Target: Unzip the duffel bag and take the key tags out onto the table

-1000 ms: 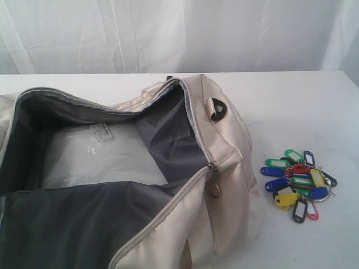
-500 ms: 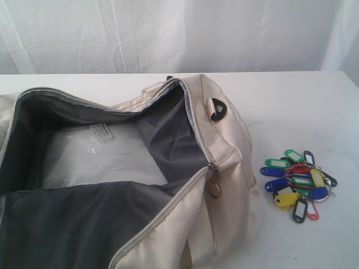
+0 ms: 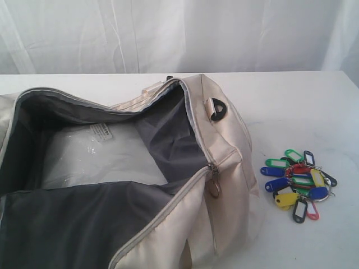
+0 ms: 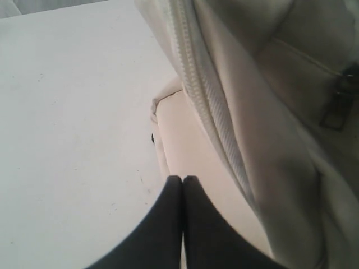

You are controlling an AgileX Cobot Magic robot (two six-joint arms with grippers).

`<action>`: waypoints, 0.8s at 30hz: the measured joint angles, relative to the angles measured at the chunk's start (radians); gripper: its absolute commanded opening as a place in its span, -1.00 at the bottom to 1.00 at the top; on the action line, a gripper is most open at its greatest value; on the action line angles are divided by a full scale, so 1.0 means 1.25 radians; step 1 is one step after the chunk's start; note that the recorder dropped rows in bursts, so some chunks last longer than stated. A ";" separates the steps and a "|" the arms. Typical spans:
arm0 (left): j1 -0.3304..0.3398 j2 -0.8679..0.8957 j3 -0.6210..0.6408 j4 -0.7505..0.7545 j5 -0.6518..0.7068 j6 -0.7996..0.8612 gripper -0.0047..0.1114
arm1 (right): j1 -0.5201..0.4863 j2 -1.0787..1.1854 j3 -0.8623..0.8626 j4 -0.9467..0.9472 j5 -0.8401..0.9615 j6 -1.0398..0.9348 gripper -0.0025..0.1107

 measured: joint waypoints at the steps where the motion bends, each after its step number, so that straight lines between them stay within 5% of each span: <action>1: 0.000 0.000 0.000 0.000 0.000 0.004 -0.92 | 0.000 0.000 0.000 0.000 0.000 0.000 -0.96; 24: 0.000 0.000 0.000 0.000 -0.003 0.011 -0.92 | -0.002 0.000 0.000 0.000 0.000 0.000 -0.96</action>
